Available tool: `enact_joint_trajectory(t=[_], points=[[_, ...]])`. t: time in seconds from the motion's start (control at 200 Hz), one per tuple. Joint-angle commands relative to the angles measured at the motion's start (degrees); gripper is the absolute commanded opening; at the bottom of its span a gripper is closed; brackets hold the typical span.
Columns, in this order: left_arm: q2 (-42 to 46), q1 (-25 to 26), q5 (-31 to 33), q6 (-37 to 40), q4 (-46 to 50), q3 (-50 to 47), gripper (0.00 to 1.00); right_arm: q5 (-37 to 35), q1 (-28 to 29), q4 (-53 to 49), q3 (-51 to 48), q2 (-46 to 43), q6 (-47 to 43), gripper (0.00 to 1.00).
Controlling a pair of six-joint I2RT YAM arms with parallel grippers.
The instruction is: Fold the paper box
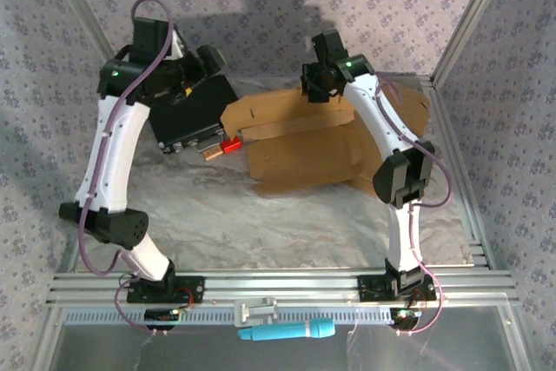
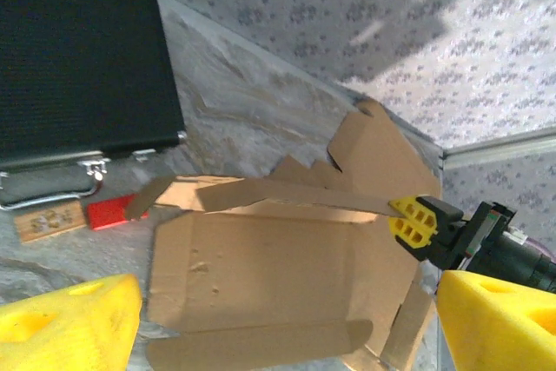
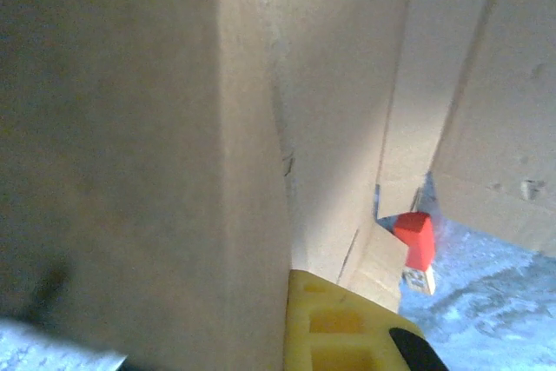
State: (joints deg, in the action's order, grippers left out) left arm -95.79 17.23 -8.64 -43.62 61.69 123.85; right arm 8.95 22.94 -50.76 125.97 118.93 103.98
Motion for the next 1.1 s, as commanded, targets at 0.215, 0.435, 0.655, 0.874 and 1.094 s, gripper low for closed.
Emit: enact_joint_trajectory(t=[0.215,0.435,0.655,0.874,1.094], points=[[-12.11,3.02,-1.1,0.18,-4.52,2.4,0.88,2.05,-1.24,5.28,-7.68,-6.89,-0.31,0.0],[-14.57,5.51,-2.73,-0.82,-6.8,1.13,0.86,2.12,-1.39,6.2,-10.12,-7.57,-0.2,0.0],[-13.8,7.77,-3.5,-2.53,-7.64,-3.42,0.85,2.2,-1.67,6.37,-11.01,-8.11,0.0,0.0],[-12.41,8.26,-2.21,-3.04,-8.81,-6.61,0.85,1.77,-1.45,6.02,-11.6,-8.96,0.17,0.0],[-11.81,9.6,-4.73,-5.5,-13.47,-8.42,0.8,1.6,-0.44,6.3,-14.19,-11.14,0.94,0.0]])
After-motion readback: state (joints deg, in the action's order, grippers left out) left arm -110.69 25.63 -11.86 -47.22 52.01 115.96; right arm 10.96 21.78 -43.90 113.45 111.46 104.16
